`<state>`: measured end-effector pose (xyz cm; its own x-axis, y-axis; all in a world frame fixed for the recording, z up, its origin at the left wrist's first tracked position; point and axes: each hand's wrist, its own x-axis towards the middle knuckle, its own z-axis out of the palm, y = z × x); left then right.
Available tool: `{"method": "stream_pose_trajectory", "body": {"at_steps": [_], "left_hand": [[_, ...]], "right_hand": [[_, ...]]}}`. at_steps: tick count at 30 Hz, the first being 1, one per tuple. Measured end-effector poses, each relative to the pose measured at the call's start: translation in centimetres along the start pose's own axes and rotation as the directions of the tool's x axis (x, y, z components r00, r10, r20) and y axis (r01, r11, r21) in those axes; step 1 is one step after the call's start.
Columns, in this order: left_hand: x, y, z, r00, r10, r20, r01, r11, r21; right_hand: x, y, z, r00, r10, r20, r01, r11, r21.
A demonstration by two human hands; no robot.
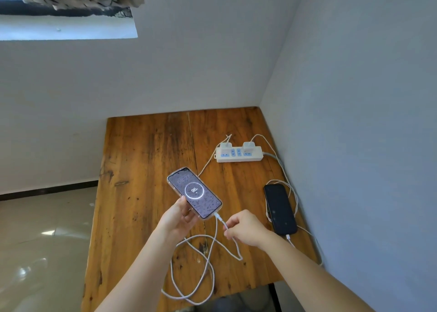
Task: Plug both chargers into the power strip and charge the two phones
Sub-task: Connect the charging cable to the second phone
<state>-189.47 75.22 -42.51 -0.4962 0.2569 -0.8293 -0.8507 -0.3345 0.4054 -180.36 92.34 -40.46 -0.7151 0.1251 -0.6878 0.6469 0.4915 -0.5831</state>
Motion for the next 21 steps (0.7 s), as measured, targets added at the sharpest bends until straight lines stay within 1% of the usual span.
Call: {"method": "stream_pose_trajectory", "body": {"at_steps": [5, 10, 14, 18, 19, 21], "left_hand": [[2.7, -0.4, -0.1, 0.998, -0.016, -0.059, 0.016, 1.000, -0.004], [5.5, -1.3, -0.7, 0.988, -0.049, -0.148, 0.047, 0.999, -0.017], [7.4, -1.9, -1.3, 0.983, -0.057, -0.174, 0.055, 0.998, -0.020], [8.7, -2.2, -1.9, 0.981, -0.061, -0.186, 0.066, 0.998, 0.016], [8.9, -2.2, -2.0, 0.978, -0.062, -0.201, 0.069, 0.997, 0.028], [9.1, -2.1, -2.0, 0.960, -0.051, -0.274, 0.076, 0.994, 0.082]], "right_hand": [[2.7, 0.7, 0.0, 1.000, 0.017, -0.007, -0.018, 0.999, -0.036], [5.6, 1.9, 0.9, 0.998, 0.057, -0.017, -0.058, 0.994, -0.095], [7.4, 3.1, 1.4, 0.996, 0.095, 0.001, -0.094, 0.992, -0.082], [8.3, 4.0, 1.8, 0.991, 0.128, 0.023, -0.127, 0.990, -0.053], [8.6, 4.2, 1.8, 0.990, 0.138, 0.027, -0.137, 0.989, -0.050], [8.9, 4.3, 1.9, 0.987, 0.159, 0.027, -0.158, 0.986, -0.056]]}}
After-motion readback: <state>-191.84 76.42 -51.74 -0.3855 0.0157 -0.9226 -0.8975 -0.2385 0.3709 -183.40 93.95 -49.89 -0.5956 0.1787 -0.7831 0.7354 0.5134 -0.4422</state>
